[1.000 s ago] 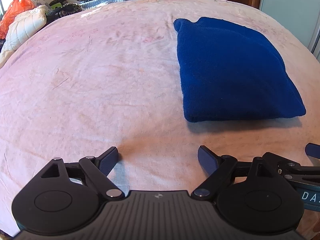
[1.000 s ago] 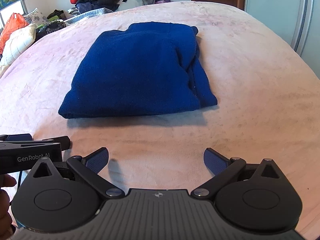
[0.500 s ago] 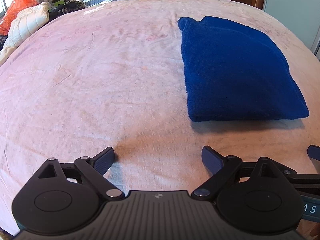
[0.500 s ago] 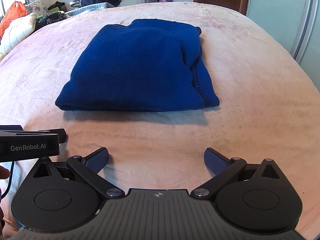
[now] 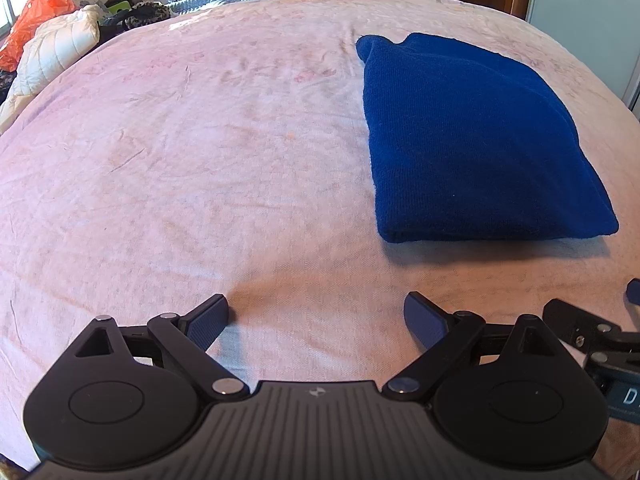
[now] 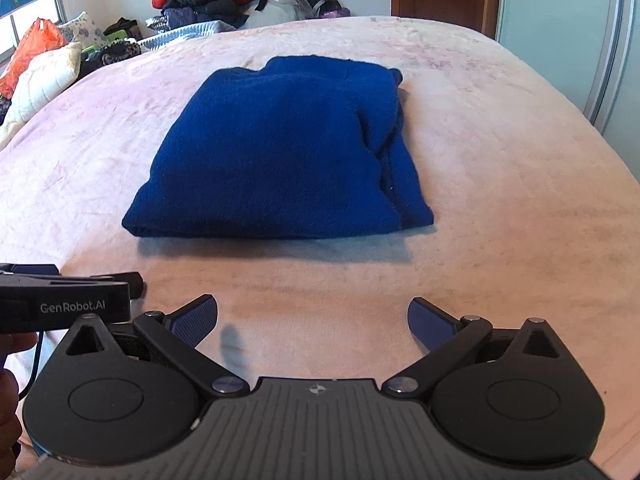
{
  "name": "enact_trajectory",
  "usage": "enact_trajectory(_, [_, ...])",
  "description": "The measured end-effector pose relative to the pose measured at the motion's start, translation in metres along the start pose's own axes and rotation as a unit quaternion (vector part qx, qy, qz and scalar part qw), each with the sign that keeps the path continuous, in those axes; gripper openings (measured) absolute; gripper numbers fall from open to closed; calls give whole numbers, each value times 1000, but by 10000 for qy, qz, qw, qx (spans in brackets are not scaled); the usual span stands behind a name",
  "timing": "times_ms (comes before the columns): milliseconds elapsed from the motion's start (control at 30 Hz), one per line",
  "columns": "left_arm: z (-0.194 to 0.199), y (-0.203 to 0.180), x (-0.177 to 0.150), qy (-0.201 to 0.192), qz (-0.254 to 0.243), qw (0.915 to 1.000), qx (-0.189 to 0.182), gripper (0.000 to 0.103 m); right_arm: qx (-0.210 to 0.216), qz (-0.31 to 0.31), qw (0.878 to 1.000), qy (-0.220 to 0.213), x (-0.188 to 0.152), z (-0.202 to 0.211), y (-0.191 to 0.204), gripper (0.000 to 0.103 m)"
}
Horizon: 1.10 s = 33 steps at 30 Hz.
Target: Fold small clothes
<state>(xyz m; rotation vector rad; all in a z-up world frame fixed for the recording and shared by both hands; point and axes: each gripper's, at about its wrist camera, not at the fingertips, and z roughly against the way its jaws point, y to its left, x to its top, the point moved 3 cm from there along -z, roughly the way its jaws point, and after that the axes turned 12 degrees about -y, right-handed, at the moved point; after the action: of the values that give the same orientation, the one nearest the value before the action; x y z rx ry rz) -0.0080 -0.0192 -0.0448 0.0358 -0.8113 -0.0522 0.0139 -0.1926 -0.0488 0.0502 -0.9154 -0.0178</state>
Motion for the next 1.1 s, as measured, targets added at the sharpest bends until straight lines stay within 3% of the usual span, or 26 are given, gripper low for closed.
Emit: enact_trajectory(1100, [6,1,1,-17,35,9999,112,95,31,188,9998,-96,3,6,3,102])
